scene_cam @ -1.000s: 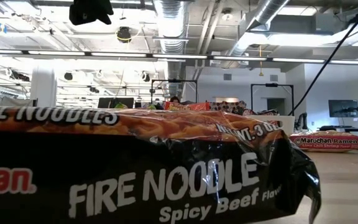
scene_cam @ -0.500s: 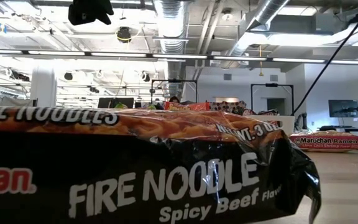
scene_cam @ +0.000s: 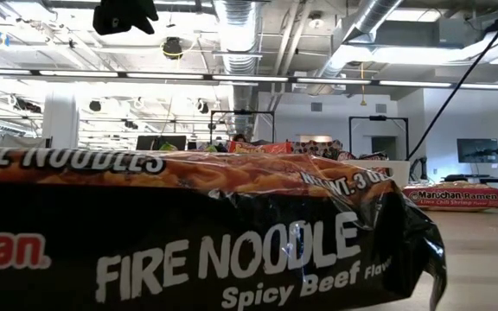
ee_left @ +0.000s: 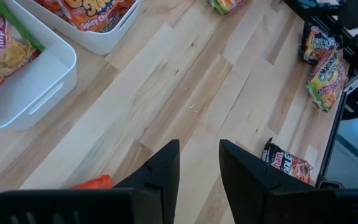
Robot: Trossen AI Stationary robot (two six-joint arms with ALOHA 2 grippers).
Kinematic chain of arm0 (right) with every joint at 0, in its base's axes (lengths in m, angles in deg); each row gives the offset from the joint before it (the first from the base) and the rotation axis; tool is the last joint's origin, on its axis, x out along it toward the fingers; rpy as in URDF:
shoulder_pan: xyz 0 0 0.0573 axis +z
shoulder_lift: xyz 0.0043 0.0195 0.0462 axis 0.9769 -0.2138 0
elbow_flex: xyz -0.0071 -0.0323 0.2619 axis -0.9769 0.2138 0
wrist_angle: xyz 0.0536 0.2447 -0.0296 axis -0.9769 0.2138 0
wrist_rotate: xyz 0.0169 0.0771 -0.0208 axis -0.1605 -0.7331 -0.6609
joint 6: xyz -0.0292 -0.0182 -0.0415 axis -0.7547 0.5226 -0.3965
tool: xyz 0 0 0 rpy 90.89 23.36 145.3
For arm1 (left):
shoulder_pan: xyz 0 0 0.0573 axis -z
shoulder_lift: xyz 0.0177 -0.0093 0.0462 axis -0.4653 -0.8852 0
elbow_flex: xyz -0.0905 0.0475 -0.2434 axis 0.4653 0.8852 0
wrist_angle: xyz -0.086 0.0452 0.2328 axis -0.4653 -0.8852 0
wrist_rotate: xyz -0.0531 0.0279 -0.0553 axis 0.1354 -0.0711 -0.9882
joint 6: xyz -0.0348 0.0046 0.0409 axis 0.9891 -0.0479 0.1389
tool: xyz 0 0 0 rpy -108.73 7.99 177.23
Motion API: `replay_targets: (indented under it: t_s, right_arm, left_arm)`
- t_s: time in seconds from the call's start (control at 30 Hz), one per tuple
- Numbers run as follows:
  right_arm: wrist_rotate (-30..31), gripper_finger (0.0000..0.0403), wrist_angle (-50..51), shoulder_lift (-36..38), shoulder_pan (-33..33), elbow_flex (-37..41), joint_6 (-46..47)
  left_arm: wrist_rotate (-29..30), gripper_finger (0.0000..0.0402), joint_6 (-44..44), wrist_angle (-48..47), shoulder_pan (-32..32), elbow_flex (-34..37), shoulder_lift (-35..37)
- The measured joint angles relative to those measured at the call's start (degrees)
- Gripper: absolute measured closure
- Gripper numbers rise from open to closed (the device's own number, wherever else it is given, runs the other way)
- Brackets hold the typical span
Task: Sort Maruchan noodles
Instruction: Put the black noodle pack into the right white bin
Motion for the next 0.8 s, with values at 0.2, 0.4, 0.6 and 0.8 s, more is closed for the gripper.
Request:
replay_targets:
  t_s: [0.2,0.4,0.6,0.8]
  right_arm:
    - [-3.3,0.0182,-0.3,-3.2,0.0,1.9,1.3]
    - [-5.0,0.0182,-5.4,-7.0,-0.4,2.6,0.6]
    - [-7.8,0.0224,-6.0,-8.9,-2.4,3.1,1.2]
    - [-8.0,0.0328,-4.8,-9.0,-4.5,3.2,1.5]
  left_arm:
    - [0.5,0.0304,1.8,0.0,0.0,0.0,0.0]
    - [2.6,0.0304,3.7,0.0,0.0,0.0,0.0]
    - [3.3,0.0304,4.1,0.0,0.0,0.0,0.0]
    - [3.3,0.0304,4.1,0.0,0.0,0.0,0.0]
